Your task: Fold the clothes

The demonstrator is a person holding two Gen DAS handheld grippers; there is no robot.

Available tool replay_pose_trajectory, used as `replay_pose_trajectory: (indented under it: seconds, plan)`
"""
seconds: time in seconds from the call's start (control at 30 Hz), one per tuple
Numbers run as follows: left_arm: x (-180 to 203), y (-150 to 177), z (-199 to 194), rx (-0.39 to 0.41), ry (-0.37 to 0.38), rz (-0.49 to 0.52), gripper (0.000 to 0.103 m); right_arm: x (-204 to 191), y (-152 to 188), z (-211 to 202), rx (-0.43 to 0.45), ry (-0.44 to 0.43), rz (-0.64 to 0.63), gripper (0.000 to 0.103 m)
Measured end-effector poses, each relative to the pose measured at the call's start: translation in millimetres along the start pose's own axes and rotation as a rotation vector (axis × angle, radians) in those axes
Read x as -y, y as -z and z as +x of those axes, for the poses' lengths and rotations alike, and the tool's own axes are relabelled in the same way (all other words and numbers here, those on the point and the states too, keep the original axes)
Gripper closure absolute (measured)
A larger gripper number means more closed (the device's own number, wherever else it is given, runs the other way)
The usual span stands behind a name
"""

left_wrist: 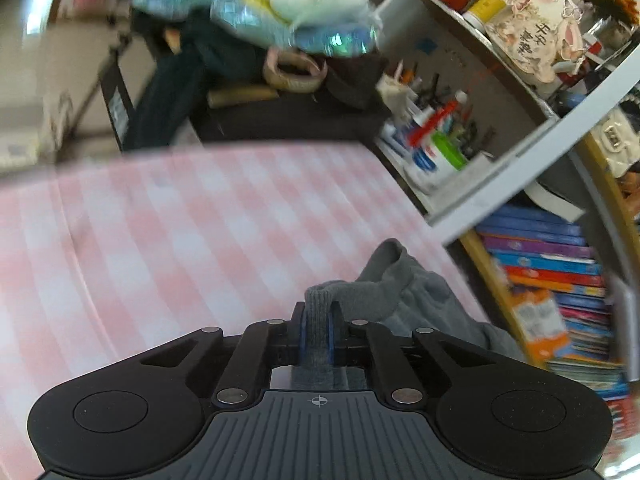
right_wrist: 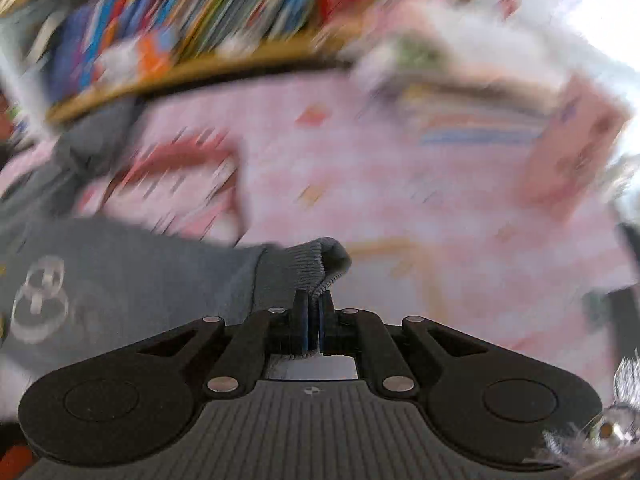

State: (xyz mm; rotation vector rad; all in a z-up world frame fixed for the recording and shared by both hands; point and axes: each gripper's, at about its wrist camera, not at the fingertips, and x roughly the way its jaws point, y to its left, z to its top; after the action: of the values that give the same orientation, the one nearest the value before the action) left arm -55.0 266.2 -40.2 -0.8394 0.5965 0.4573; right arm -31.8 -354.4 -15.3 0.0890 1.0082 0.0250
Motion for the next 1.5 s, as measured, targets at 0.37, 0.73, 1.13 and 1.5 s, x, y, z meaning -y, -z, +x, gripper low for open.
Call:
replay_pose_trajectory:
  seconds: [0.37, 0.73, 1.13, 1.5]
  plan:
    - [-40, 5, -7, -0.075, -0.032, -0.096, 0.061, 27, 15, 17, -0.040, 0.016, 0.131, 0.085]
    - [-22, 17, 5, -0.097, 0.013, -0.019, 0.087, 3, 8, 1, 0.078, 0.024, -0.058, 0.074]
    - [-37, -7, -1, -0.123, -0.082, 0.114, 0.082, -3, 29, 31, -0.087, -0.011, -0.096, 0.082]
    - [-41, -18, -23, 0.013, -0.055, 0.069, 0.074, -6, 28, 28, -0.104, 0.028, -0.106, 0.076]
